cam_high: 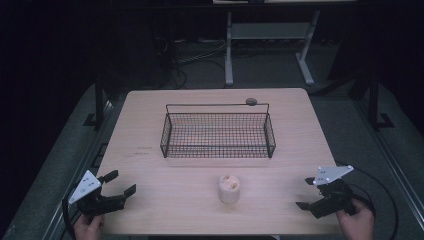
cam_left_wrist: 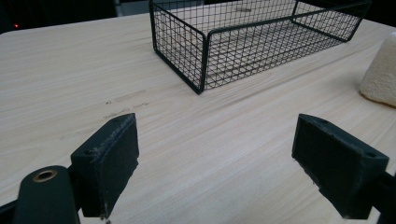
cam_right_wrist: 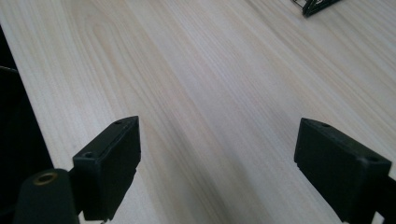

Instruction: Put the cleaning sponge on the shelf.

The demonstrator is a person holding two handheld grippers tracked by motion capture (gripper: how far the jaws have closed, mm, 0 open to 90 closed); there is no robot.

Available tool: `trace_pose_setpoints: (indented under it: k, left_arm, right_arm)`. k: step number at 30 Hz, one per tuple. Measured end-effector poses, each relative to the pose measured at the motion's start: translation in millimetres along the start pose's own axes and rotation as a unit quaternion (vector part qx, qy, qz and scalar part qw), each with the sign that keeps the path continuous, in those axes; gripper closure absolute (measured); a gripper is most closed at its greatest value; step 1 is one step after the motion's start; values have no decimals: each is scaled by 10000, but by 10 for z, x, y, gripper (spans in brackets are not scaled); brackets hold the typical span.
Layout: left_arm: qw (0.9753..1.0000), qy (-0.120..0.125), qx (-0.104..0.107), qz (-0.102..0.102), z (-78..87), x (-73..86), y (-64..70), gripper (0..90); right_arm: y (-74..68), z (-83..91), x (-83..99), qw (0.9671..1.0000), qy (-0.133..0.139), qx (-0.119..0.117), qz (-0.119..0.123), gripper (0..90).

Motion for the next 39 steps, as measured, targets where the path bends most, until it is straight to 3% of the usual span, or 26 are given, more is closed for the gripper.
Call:
trace_pose_setpoints:
  k: [10, 26, 39]
  left_arm:
    - [10000, 24, -36, 14, 20, 1, -6, 139]
    - [10000, 63, -25, 38, 28, -2, -3, 139]
    - [10000, 68, -30, 48, 30, -2, -6, 139]
  right_arm:
    - [-53, -29, -69, 9998, -79, -146, 52, 142]
    - [-187, -46, -286, 9983, -307, -360, 342, 143]
    - [-241, -71, -441, 9963, -462, -392, 614, 142]
Point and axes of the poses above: each handheld gripper's, and its own axes: z roughly backward along the jaws, x roughly out of its underside, y roughly to its right, the point moved 6 cm from there along -z, roughly forward along the jaws, and after that the axes turned 12 degrees about -z, right-handed, at the moved point
